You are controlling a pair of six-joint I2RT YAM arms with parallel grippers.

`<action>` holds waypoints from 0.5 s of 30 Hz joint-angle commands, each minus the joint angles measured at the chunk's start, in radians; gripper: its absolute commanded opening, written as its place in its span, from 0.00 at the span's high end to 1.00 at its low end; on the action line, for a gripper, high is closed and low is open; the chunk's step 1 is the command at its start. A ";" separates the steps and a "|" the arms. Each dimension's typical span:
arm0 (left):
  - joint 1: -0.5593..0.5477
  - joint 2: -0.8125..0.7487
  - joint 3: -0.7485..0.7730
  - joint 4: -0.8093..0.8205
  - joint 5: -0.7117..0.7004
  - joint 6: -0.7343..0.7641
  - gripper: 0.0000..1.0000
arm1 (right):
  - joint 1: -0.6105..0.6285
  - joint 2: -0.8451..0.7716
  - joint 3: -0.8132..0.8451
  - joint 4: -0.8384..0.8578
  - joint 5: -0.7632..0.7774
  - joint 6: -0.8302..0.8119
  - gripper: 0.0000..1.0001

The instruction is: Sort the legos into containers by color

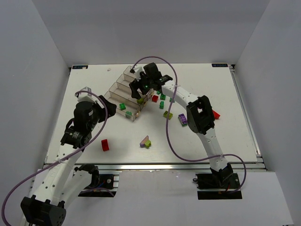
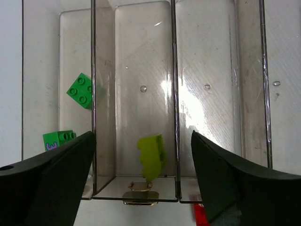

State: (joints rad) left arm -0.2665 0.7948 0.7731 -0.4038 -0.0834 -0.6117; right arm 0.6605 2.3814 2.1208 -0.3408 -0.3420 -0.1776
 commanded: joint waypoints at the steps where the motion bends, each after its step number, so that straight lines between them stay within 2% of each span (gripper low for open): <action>1: 0.001 -0.009 -0.018 0.014 0.005 -0.048 0.17 | -0.002 -0.114 0.005 0.022 -0.011 -0.023 0.11; 4: 0.001 -0.005 -0.028 0.029 0.022 -0.069 0.24 | -0.016 -0.189 -0.039 0.002 -0.032 -0.074 0.10; 5: 0.001 -0.005 -0.031 0.034 0.022 -0.077 0.36 | -0.027 -0.214 -0.062 0.014 -0.032 -0.086 0.10; 7: 0.001 -0.008 -0.044 0.046 0.028 -0.089 0.49 | -0.062 -0.281 -0.135 0.026 -0.107 -0.118 0.11; 8: 0.003 -0.011 -0.049 0.063 0.040 -0.095 0.65 | -0.080 -0.301 -0.157 0.034 -0.203 -0.117 0.11; 10: 0.003 -0.019 -0.069 0.085 0.056 -0.099 0.76 | -0.134 -0.339 -0.194 0.033 -0.290 -0.083 0.16; 11: 0.003 -0.023 -0.074 0.095 0.065 -0.099 0.78 | -0.150 -0.347 -0.197 0.025 -0.313 -0.076 0.24; 13: 0.003 -0.029 -0.083 0.114 0.077 -0.100 0.74 | -0.188 -0.370 -0.208 -0.012 -0.348 -0.080 0.35; 14: 0.003 -0.031 -0.084 0.117 0.080 -0.100 0.57 | -0.202 -0.384 -0.238 -0.018 -0.351 -0.083 0.48; 15: 0.003 -0.029 -0.084 0.118 0.082 -0.102 0.47 | -0.216 -0.395 -0.257 -0.023 -0.348 -0.082 0.55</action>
State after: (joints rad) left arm -0.2661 0.7887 0.6937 -0.3340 -0.0303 -0.6971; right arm 0.4877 2.0232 1.9171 -0.3378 -0.6071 -0.2554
